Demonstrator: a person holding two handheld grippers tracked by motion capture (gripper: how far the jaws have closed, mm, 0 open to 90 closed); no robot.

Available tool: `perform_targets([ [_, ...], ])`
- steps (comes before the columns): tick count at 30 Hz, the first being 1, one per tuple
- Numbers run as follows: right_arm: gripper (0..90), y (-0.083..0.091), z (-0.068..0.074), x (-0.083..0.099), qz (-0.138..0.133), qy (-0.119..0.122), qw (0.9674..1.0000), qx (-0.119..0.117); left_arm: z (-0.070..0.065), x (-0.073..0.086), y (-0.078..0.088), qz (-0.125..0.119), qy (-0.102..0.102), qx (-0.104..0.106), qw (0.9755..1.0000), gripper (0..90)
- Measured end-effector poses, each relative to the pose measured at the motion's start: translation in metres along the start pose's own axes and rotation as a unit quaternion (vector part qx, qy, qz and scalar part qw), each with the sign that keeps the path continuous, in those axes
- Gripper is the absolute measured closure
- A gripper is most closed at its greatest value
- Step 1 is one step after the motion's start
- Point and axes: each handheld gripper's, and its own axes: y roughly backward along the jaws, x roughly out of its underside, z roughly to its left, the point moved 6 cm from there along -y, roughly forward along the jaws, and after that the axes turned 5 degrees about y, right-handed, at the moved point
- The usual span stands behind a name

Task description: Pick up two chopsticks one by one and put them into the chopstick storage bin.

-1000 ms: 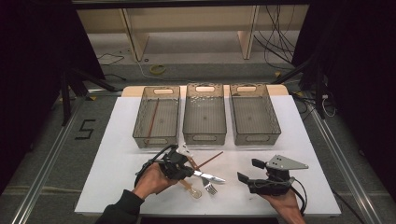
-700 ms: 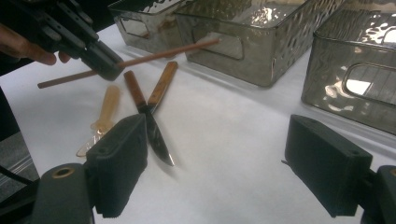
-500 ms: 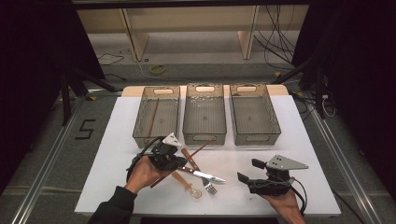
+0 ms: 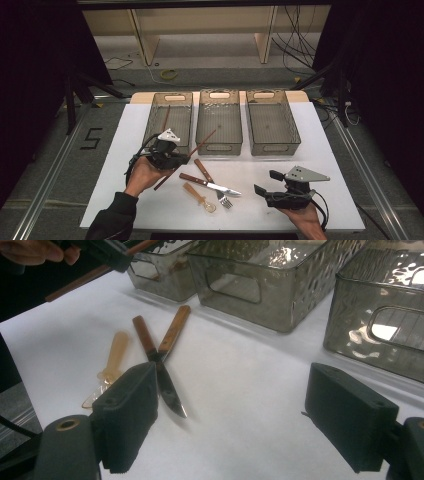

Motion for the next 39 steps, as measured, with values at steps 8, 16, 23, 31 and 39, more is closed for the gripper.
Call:
perform_targets([
  [8, 22.1, 0.000, 0.000, 0.000, 0.000, -0.004, 1.0000, 0.000, 0.019, -0.014, 0.006, -0.022, 0.020, -0.009, 0.9995, 83.8],
  [16, 22.2, 0.001, -0.001, 0.000, 0.000, -0.004, 1.0000, 0.000, 0.042, -0.029, 0.013, -0.039, 0.040, -0.027, 0.9981, 83.8],
  [23, 22.1, 0.000, -0.001, 0.000, 0.000, -0.004, 1.0000, 0.000, 0.061, -0.042, 0.021, -0.050, 0.049, -0.046, 0.9965, 83.7],
  [31, 22.1, 0.000, -0.001, 0.000, 0.000, -0.005, 1.0000, -0.001, 0.081, -0.058, 0.024, -0.058, 0.056, -0.068, 0.9944, 83.7],
  [39, 22.1, 0.000, -0.001, 0.000, 0.000, -0.005, 1.0000, -0.002, 0.100, -0.067, 0.020, -0.056, 0.066, -0.087, 0.9925, 83.7],
])
